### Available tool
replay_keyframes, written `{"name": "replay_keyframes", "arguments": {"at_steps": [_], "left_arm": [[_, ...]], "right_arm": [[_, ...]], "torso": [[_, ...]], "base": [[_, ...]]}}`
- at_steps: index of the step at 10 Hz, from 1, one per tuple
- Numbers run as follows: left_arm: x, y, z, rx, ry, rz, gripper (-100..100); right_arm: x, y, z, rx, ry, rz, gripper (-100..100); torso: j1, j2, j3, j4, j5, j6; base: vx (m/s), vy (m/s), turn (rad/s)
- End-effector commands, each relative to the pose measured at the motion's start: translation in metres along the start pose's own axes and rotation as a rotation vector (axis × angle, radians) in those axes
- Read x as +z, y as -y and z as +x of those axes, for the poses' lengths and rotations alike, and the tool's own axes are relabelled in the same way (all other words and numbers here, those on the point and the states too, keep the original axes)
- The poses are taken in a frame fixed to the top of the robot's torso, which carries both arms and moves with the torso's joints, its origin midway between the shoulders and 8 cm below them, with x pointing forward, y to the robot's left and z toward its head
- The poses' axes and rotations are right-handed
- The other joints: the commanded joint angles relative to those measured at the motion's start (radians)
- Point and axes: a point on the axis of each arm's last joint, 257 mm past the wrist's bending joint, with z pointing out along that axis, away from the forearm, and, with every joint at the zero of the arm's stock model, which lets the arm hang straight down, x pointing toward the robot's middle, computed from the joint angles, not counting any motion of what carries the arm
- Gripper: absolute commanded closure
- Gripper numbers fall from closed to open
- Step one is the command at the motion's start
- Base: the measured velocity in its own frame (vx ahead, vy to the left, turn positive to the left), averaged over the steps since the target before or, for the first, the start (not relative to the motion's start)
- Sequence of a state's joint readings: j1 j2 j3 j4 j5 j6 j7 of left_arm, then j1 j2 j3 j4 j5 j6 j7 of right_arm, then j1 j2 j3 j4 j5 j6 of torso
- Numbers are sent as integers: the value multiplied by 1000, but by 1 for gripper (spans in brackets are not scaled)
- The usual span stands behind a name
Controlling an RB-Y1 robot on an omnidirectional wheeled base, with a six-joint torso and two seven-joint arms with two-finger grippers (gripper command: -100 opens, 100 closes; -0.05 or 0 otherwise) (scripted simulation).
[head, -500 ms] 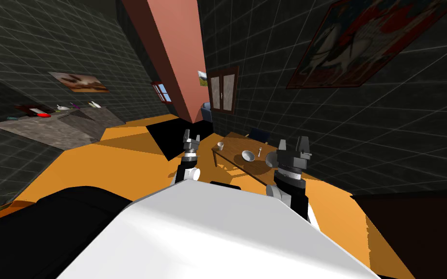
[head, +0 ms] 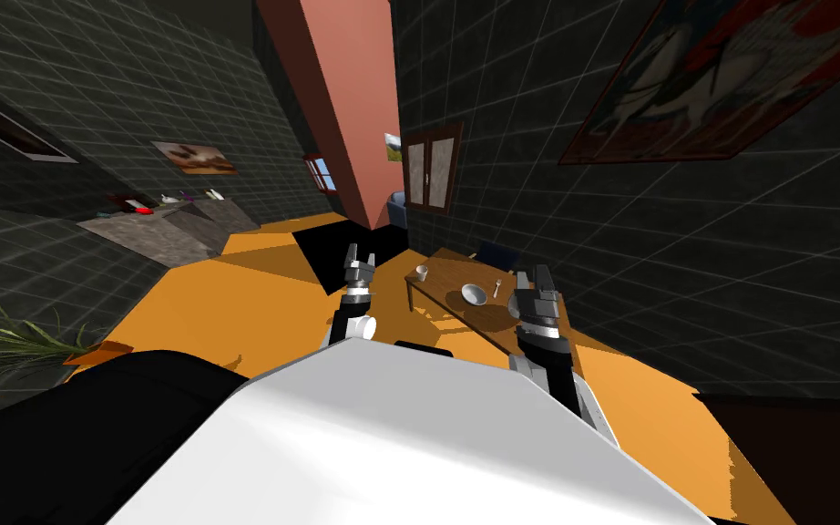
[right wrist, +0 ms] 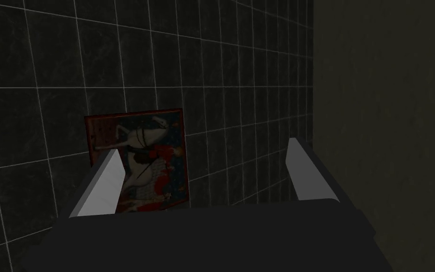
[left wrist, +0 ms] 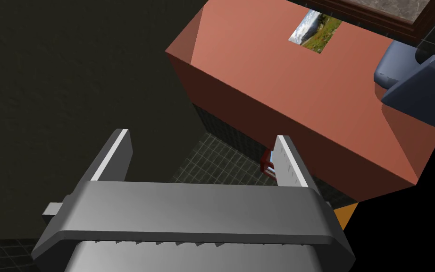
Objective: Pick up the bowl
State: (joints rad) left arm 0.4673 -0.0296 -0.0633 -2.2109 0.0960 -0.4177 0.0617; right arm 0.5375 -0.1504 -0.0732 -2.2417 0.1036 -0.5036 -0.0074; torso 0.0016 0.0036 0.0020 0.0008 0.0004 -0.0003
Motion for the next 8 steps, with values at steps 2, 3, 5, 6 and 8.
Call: {"name": "replay_keyframes", "arguments": {"at_steps": [2,3,5,6,8], "left_arm": [[0,0,0,0,0,0,0],[0,0,0,0,0,0,0],[0,0,0,0,0,0,0],[0,0,0,0,0,0,0],[0,0,0,0,0,0,0]], "right_arm": [[-15,39,7,-143,-92,80,-100],[-17,44,7,-142,-93,91,-100],[-26,63,7,-204,-133,129,-100],[-35,78,6,-270,-175,160,-100],[-49,103,2,-337,-221,211,-100]], "torso": [[0,1,0,0,0,0],[0,1,1,0,0,0],[0,-1,0,0,0,0],[-1,-1,-1,0,0,0],[0,0,0,0,0,0]], "base": [[-67,39,196],[-44,30,62],[-34,28,115],[-30,30,198],[-47,41,171]]}}
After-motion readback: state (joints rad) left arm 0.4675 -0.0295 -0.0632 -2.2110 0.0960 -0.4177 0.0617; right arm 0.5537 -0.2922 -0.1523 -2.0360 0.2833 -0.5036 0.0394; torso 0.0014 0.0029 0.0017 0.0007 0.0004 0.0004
